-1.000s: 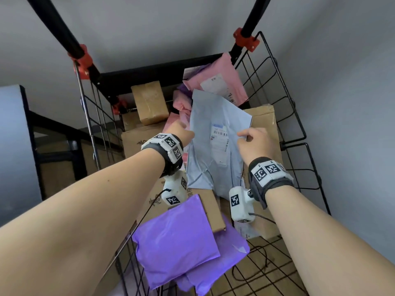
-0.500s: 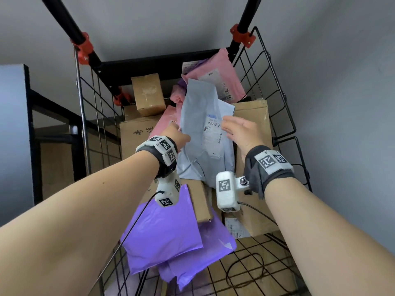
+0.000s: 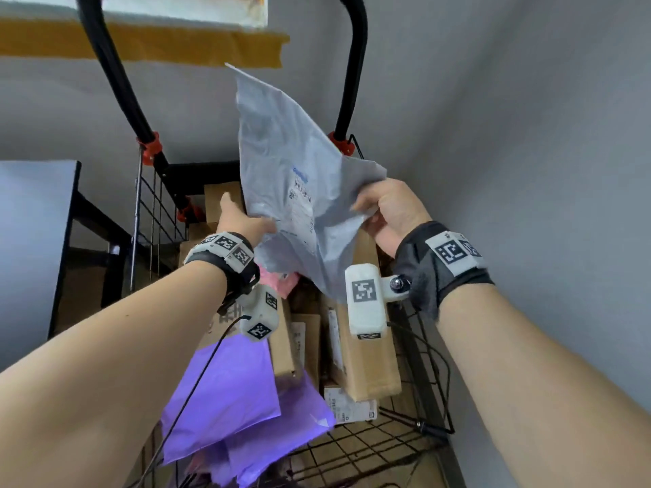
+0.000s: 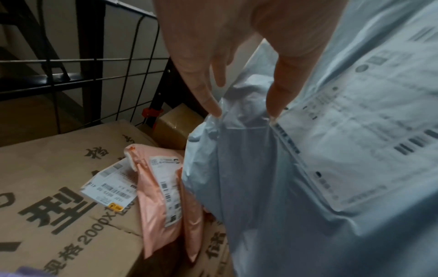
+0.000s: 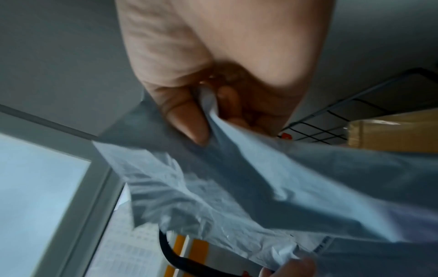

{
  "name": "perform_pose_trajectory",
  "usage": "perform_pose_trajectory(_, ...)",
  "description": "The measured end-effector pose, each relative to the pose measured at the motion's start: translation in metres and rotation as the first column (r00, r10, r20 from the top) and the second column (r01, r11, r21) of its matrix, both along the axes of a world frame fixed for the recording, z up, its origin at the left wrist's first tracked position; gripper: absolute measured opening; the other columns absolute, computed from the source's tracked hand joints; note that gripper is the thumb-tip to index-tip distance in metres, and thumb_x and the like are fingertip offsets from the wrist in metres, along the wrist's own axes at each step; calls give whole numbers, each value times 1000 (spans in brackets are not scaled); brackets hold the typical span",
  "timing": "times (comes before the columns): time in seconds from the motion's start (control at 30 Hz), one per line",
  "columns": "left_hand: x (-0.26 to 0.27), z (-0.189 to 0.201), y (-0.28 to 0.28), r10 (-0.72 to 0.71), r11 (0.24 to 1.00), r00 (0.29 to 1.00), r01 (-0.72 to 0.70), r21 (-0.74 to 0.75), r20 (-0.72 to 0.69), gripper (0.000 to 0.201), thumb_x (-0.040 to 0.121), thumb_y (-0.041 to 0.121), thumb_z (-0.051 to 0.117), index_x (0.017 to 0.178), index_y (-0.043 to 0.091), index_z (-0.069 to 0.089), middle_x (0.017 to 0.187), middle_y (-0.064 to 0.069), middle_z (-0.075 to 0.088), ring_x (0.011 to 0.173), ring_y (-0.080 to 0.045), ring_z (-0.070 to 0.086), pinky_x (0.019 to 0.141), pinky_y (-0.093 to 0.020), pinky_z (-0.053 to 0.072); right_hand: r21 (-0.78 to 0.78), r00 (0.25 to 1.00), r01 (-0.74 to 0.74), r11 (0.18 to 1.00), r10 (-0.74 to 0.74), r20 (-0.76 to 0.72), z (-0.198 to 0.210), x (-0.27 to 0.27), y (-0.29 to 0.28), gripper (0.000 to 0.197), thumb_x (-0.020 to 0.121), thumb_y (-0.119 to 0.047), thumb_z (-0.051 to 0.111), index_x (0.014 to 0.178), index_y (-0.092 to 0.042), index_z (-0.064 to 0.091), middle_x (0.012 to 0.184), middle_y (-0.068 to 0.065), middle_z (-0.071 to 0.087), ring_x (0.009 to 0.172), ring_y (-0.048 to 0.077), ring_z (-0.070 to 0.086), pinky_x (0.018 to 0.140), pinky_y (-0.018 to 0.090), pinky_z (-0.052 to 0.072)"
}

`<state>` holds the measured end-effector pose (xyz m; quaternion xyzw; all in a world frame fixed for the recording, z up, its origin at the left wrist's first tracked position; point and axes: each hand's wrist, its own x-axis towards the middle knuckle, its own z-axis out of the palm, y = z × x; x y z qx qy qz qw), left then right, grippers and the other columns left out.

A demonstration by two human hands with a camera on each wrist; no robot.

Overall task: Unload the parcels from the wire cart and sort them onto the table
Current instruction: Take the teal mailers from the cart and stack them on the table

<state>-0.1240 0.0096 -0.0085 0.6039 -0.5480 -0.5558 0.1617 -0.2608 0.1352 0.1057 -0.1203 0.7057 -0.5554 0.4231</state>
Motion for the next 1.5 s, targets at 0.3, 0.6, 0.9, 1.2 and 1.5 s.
perform_pose_trajectory(0.3, 6, 75, 21, -84, 993, 986, 71, -98, -143, 31, 55, 22, 74, 85, 17, 64, 98, -9, 67, 93, -27, 65, 83, -36, 54, -101, 982, 103, 989, -118, -150, 71, -1, 26, 31, 69, 10, 48, 47, -11, 46, 40, 1, 36, 36, 14, 31, 43, 18, 27)
perform_pose_trajectory(0.6, 58, 123, 48, -54, 971, 960, -14, -240, -274, 23, 91, 24, 61, 105, 7, 64, 96, -10, 65, 85, -22, 60, 80, -32, 51, 89, 978, 46, 995, -27, -205, 34, -17, 75, 85, 75, -32, 78, 145, -14, 34, 142, 8, 46, 123, 25, 49, 99, 40, 45)
perform_pose_trajectory(0.9, 154, 172, 86, 186, 866, 918, -322, -382, -351, 30, 92, 26, 60, 110, 3, 64, 101, -10, 66, 91, -22, 61, 89, -36, 50, 110, 886, -332, 937, 350, -306, 31, 80, 40, 33, 80, -26, 72, 106, -8, 65, 113, 12, 67, 95, 28, 65, 91, 41, 52)
perform_pose_trajectory(1.2, 277, 191, 101, 405, 675, 913, -331, -660, -44, 24, 92, 41, 55, 83, 19, 57, 80, -4, 61, 76, -21, 54, 70, -27, 39, -110, 863, -482, 869, 449, -230, 58, 179, 10, 21, 87, 2, 62, 107, 4, 66, 85, 10, 66, 81, 21, 61, 91, 40, 50)
perform_pose_trajectory(1.5, 393, 214, 95, 523, 607, 852, -391, -692, -23, 31, 92, 42, 55, 94, 12, 63, 83, -5, 60, 82, -25, 57, 70, -28, 41, -123, 792, -605, 787, 577, -199, 87, 283, -21, 19, 85, 2, 63, 74, -14, 63, 69, 2, 64, 56, 11, 60, 55, 22, 50)
